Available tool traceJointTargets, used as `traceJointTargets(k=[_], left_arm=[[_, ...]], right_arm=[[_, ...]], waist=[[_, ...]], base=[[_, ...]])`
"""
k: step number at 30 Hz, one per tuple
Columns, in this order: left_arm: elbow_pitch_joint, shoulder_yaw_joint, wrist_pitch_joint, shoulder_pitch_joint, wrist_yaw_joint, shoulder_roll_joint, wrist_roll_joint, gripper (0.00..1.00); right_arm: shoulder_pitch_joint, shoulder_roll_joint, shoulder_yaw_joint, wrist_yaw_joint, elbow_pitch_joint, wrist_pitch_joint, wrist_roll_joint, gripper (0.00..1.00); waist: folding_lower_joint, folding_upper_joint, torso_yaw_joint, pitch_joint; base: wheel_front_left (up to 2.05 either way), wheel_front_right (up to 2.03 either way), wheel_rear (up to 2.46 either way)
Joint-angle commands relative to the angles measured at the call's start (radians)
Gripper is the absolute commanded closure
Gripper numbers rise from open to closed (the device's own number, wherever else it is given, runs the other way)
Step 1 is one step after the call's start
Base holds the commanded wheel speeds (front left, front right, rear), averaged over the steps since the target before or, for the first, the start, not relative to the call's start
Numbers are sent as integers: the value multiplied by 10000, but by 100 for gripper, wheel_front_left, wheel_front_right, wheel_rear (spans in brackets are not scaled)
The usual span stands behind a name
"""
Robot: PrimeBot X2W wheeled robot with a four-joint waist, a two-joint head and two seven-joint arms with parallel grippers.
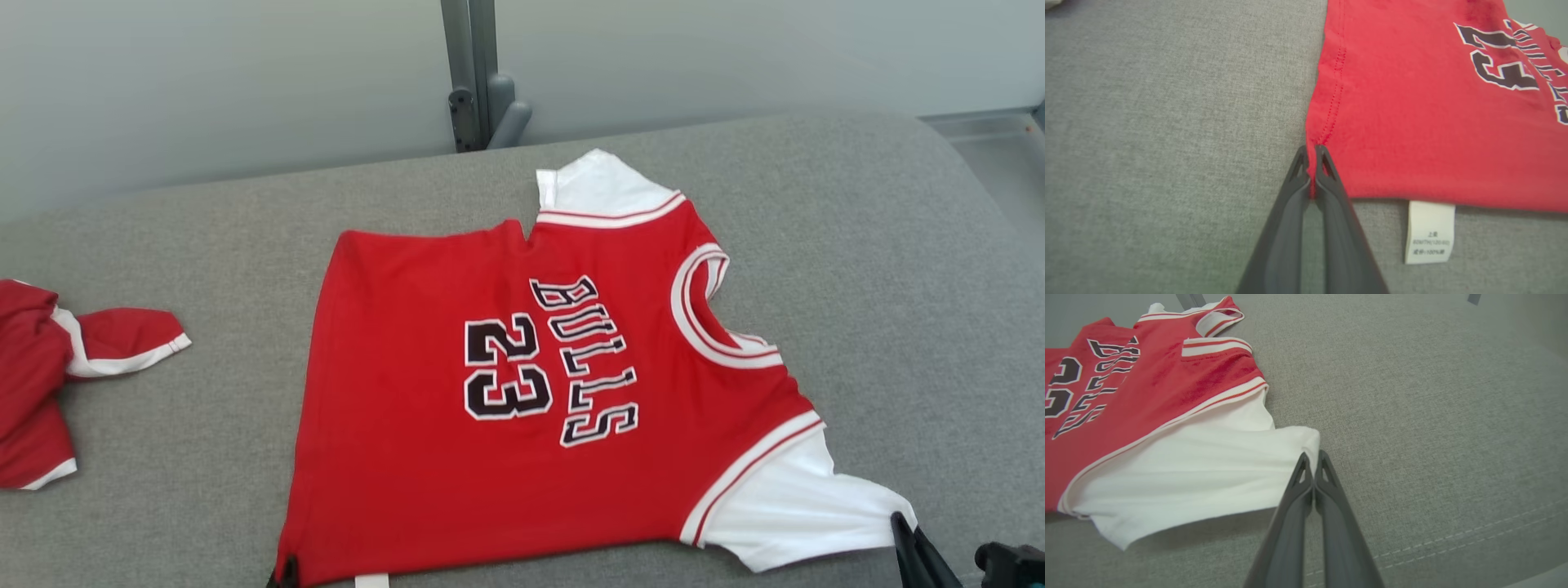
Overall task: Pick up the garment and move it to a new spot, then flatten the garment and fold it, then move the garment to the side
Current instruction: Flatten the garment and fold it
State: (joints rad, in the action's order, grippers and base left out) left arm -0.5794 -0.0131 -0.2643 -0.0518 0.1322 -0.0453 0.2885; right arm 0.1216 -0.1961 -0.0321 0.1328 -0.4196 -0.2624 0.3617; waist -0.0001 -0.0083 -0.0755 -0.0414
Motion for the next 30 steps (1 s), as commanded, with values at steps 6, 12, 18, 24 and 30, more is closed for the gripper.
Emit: traceJointTargets(k=[6,12,18,24,30], left_arm=[[361,77,1,-903,-35,-105,220,100],[1447,133,0,-1054,-35,-99,212,100],[2208,524,0,-255,-33,-81,206,100],[1565,965,2,1077,-31,-82,75,100],[849,915,0,2428,-31,-79,-102,100]], right_arm=[[645,37,-550,-40,200,-33,-26,100],[495,161,-738,-38,1186,-33,47,100],[-358,274,-475,-31,2113,-31,188,100],[-1809,186,-387,-29,1341,-31,-121,100],[-3343,93,-141,-29,471,-31,-444,100]], waist=[[1,83,418,726],[1,83,564,690],[1,83,636,426],[1,83,694,-127],[1,83,735,-921]], base=[[0,0,0],[0,0,0],[0,0,0],[0,0,0],[0,0,0]])
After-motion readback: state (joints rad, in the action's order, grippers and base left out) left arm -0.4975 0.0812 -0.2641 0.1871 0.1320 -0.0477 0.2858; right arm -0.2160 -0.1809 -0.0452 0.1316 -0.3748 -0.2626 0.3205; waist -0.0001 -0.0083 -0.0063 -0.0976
